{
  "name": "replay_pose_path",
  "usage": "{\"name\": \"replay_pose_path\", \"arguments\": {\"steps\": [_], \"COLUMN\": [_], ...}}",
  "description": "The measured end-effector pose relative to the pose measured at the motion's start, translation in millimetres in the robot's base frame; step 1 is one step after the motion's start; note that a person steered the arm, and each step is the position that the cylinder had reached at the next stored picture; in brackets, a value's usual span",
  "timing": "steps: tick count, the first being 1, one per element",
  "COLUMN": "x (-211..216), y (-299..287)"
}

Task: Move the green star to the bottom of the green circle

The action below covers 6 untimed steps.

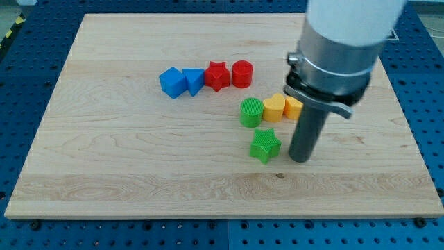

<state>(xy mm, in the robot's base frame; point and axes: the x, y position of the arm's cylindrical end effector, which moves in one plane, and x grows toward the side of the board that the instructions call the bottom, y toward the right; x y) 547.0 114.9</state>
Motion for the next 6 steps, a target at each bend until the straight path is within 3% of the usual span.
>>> {"name": "replay_pose_path", "arguments": {"steps": [4,6], "x": [-0.4,18.4], "y": [-77.9,-80.6]}}
